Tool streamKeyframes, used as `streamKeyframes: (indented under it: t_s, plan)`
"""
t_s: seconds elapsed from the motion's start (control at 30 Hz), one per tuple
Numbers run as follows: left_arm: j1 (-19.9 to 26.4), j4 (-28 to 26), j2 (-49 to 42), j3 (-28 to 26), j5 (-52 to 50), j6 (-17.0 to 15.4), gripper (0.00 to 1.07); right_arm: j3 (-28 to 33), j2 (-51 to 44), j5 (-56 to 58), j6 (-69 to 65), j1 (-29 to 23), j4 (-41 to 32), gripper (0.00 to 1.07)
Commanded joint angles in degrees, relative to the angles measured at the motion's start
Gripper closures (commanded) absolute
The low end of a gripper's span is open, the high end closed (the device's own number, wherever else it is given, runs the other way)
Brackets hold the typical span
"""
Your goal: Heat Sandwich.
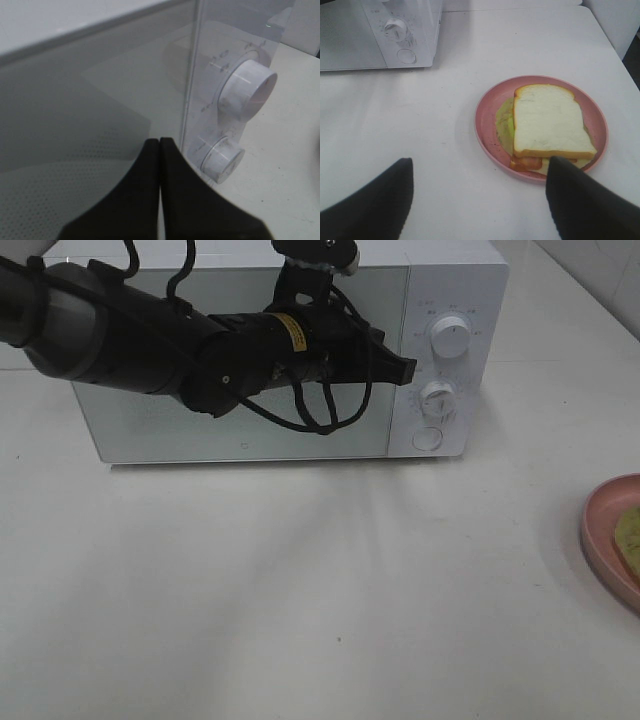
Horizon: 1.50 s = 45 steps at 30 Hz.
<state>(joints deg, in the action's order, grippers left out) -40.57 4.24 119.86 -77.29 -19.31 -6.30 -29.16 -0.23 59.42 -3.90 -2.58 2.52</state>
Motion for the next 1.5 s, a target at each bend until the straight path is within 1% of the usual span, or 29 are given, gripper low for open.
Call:
streamKeyframes:
  t_s: [0.03, 0.2, 0.27, 0.37, 0.5, 0.53, 0.57, 0.7, 0.73, 0.77, 0.83, 0.87, 0.9, 1.0, 1.03, 1.07, 1.1, 1.13, 1.17, 1.2, 1.23, 1.3, 1.33, 1.37, 1.4, 1.47, 1.5]
  plan:
    - [1.1, -2.2, -1.5, 0.0, -2.5, 0.2, 1.07, 0.1, -1.6, -0.6, 0.3, 0.4, -0.1, 0.36]
    - [0.2, -2.2, -3.3, 2.5, -2.0, 0.2, 1.07, 0.1, -1.6, -0.6, 0.3, 0.4, -0.1, 0.37]
    - [-0.3, -2.2, -4.9, 4.2, -1.7, 0.2, 1.07, 0.1, -1.6, -0.6, 0.3, 0.4, -0.1, 0.37]
    - [-0.9, -2.2, -5.6, 5.3, -1.4, 0.2, 1.07, 0.1, -1.6, -0.6, 0.3, 0.4, -0.1, 0.37]
    - [-2.2, -2.2, -7.9, 8.8, -1.3, 0.1, 1.07, 0.1, -1.6, -0.6, 0.3, 0.4, -0.1, 0.37]
    - [-2.6, -2.2, -9.2, 10.5, -1.3, 0.2, 1.07, 0.1, -1.6, -0.6, 0.3, 0.4, -0.1, 0.37]
    - [-2.6, -2.2, -9.2, 10.5, -1.3, 0.2, 1.07, 0.1, -1.6, -0.6, 0.3, 0.4, -0.1, 0.37]
    - [-3.9, -2.2, -11.6, 13.9, -1.0, 0.1, 1.07, 0.1, -1.6, -0.6, 0.3, 0.4, -0.1, 0.37]
    - [-3.9, -2.2, -11.6, 13.9, -1.0, 0.1, 1.07, 0.1, -1.6, -0.6, 0.3, 0.4, -0.1, 0.37]
    - [-4.5, -2.2, -13.1, 15.3, 0.2, 0.1, 1.07, 0.1, -1.6, -0.6, 0.3, 0.4, -0.1, 0.37]
    - [-5.0, -2.2, -14.5, 16.3, 2.8, 0.1, 1.07, 0.1, -1.6, -0.6, 0.3, 0.4, -0.1, 0.37]
    - [-5.6, -2.2, -15.7, 16.9, 5.8, 0.0, 1.07, 0.1, -1.6, -0.6, 0.3, 0.4, -0.1, 0.37]
    - [-5.6, -2.2, -15.7, 16.9, 5.8, 0.0, 1.07, 0.1, -1.6, -0.6, 0.3, 0.4, -0.1, 0.37]
    - [-6.2, -2.6, -17.2, 17.2, 11.3, -0.2, 1.07, 0.1, -1.6, -0.6, 0.3, 0.4, -0.1, 0.37]
    - [-6.2, -2.6, -17.2, 17.2, 11.3, -0.2, 1.07, 0.1, -1.6, -0.6, 0.3, 0.4, -0.1, 0.37]
    - [-6.6, -3.2, -18.3, 17.2, 15.5, -0.2, 1.06, 0.1, -1.6, -0.6, 0.3, 0.4, -0.1, 0.37]
    - [-6.6, -3.5, -18.7, 17.2, 17.0, -0.2, 1.04, 0.1, -1.6, -0.6, 0.3, 0.4, -0.1, 0.37]
    - [-6.8, -4.2, -19.2, 17.2, 19.3, -0.2, 1.01, 0.1, -1.6, -0.6, 0.3, 0.4, -0.1, 0.37]
    - [-6.8, -5.5, -19.9, 17.2, 22.9, -0.2, 0.91, 0.1, -1.6, -0.6, 0.3, 0.4, -0.1, 0.37]
    - [-6.8, -5.5, -19.9, 17.2, 22.9, -0.2, 0.91, 0.1, -1.6, -0.6, 0.3, 0.4, -0.1, 0.37]
    - [-6.8, -6.2, -20.3, 17.2, 25.0, -0.2, 0.83, 0.1, -1.6, -0.6, 0.3, 0.4, -0.1, 0.37]
    - [-6.8, -8.0, -20.8, 17.2, 29.0, -0.2, 0.59, 0.1, -1.6, -0.6, 0.3, 0.4, -0.1, 0.37]
    - [-6.8, -10.2, -21.1, 17.2, 32.0, -0.2, 0.34, 0.1, -1.6, -0.6, 0.3, 0.4, -0.1, 0.37]
    - [-6.8, -10.2, -21.1, 17.2, 32.0, -0.2, 0.34, 0.1, -1.6, -0.6, 0.3, 0.4, -0.1, 0.37]
    - [-6.8, -11.5, -21.1, 17.2, 33.7, -0.2, 0.21, 0.1, -1.6, -0.6, 0.3, 0.4, -0.1, 0.37]
    - [-6.8, -14.0, -21.3, 17.2, 36.9, -0.2, 0.04, 0.1, -1.6, -0.6, 0.3, 0.4, -0.1, 0.37]
    - [-6.9, -15.2, -21.6, 17.2, 39.8, 0.0, 0.06, 0.1, -1.6, -0.6, 0.3, 0.4, -0.1, 0.37]
